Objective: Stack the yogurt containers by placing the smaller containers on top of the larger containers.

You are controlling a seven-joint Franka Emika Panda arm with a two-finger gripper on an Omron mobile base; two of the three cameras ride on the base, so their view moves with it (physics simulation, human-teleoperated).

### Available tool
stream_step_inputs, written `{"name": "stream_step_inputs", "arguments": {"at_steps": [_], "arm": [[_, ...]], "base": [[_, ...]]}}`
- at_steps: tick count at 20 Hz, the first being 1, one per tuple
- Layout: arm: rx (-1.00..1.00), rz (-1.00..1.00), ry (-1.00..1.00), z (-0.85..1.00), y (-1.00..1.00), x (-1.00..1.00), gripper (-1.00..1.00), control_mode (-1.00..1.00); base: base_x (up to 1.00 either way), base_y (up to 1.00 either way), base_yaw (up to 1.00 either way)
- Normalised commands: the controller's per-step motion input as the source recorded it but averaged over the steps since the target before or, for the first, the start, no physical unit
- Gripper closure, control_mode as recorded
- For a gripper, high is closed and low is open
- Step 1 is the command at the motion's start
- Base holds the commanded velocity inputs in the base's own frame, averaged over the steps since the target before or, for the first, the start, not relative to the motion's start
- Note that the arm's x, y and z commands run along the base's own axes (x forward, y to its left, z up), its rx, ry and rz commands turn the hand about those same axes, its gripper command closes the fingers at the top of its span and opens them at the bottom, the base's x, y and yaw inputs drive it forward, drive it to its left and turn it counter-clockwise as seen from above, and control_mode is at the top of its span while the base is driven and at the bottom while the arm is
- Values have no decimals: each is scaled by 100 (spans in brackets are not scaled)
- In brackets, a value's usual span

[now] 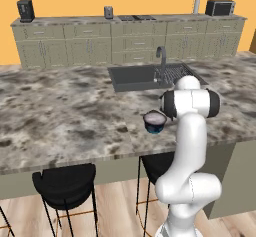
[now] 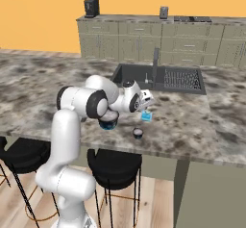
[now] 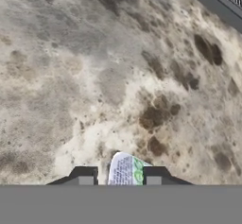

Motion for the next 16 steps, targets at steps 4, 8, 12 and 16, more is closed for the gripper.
{"name": "stream_step_inputs", "arguments": {"at_steps": [4,8,12,16], "arm": [[0,0,0,0,0,7,100,-100],[0,0,0,0,0,0,100,-100],[0,0,-1,4,0,0,100,-100],[0,0,-17,22,0,-14,100,-100]], "base": [[0,0,0],[0,0,0],[0,0,0],[0,0,0]]}}
